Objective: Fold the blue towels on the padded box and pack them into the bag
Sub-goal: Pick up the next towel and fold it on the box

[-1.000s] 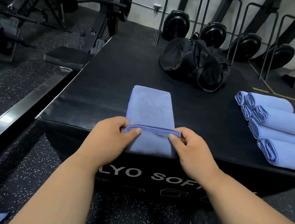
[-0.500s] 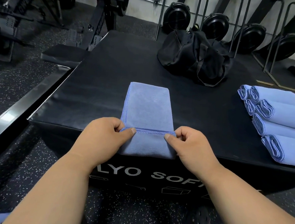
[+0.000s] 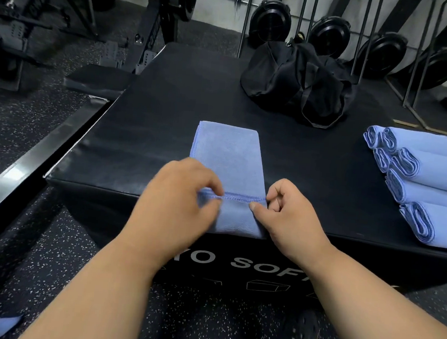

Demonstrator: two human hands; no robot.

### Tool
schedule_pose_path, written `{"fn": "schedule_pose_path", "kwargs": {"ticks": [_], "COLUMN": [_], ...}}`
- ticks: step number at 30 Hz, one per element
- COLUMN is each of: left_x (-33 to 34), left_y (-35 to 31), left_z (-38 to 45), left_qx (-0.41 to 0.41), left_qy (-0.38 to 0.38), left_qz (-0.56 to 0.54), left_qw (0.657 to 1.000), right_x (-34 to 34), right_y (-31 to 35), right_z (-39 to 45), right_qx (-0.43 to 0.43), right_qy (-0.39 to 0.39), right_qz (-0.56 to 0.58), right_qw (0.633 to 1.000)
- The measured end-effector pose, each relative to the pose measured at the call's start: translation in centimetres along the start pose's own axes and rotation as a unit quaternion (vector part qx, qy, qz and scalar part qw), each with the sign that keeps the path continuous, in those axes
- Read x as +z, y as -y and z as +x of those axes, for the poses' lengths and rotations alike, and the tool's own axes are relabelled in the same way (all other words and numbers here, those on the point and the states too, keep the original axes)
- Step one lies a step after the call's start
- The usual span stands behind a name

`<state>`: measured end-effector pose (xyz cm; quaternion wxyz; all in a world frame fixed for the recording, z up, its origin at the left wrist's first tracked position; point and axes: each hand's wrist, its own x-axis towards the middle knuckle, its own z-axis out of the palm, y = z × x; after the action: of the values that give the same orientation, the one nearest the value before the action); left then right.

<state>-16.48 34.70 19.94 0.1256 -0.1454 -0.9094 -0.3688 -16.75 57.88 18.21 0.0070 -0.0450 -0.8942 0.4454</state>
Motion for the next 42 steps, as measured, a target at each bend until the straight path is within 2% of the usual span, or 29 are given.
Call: {"fn": "schedule_pose_path", "kwargs": {"ticks": [2, 3, 6, 9, 11, 14, 16, 23, 26, 29, 32, 35, 38, 42], "left_x": [0.7, 1.0, 1.0, 0.6, 0.3, -0.2, -0.5, -1.3, -1.0, -0.7, -0.5, -0.2, -0.5, -1.1], "left_y": [-0.3, -0.1, 1.0, 1.9, 2.1, 2.8, 3.4, 4.7, 4.6, 5.0, 5.3, 5.4, 5.3, 4.6], "left_z": [-0.5, -0.7, -1.2, -1.4, -1.5, -1.6, -1.7, -1.7, -1.7, -1.9, -2.0, -2.0, -1.9, -1.8], "left_qx": [0.061, 0.067, 0.019, -0.003, -0.005, -0.021, -0.029, -0.026, -0.017, -0.007, 0.004, 0.005, -0.008, -0.026], "left_qy": [0.057, 0.095, 0.184, 0.217, 0.229, 0.219, 0.213, 0.194, 0.187, 0.168, 0.135, 0.105, 0.090, 0.076], "left_qz": [0.028, 0.053, 0.108, 0.117, 0.110, 0.080, 0.069, 0.099, 0.118, 0.135, 0.132, 0.105, 0.041, -0.018], "left_qw": [0.996, 0.992, 0.977, 0.969, 0.967, 0.972, 0.974, 0.976, 0.975, 0.976, 0.982, 0.989, 0.995, 0.997], "right_x": [0.1, 0.1, 0.0, 0.3, 0.3, 0.0, -0.4, -2.2, -2.3, -1.9, -1.4, -1.2, -1.5, -1.8], "right_y": [-0.1, -0.2, -0.5, -1.0, -1.3, -2.5, -3.5, -4.3, -4.8, -5.3, -5.3, -4.5, -3.5, -3.0], "right_z": [0.1, 0.2, 0.0, -0.5, -1.0, -1.3, -1.0, -0.8, -0.7, -0.4, 0.0, 0.0, -0.1, -0.1], "right_qx": [-0.004, -0.006, -0.015, -0.041, -0.131, -0.324, -0.382, -0.351, -0.343, -0.341, -0.349, -0.314, -0.268, -0.236], "right_qy": [0.000, 0.001, -0.004, -0.034, -0.072, -0.090, -0.073, 0.027, 0.065, 0.064, 0.026, 0.006, 0.024, 0.046], "right_qz": [0.010, 0.023, 0.039, 0.018, -0.064, -0.186, -0.222, -0.256, -0.298, -0.317, -0.264, -0.200, -0.131, -0.086], "right_qw": [1.000, 1.000, 0.999, 0.998, 0.987, 0.923, 0.894, 0.900, 0.888, 0.883, 0.899, 0.928, 0.954, 0.967]}}
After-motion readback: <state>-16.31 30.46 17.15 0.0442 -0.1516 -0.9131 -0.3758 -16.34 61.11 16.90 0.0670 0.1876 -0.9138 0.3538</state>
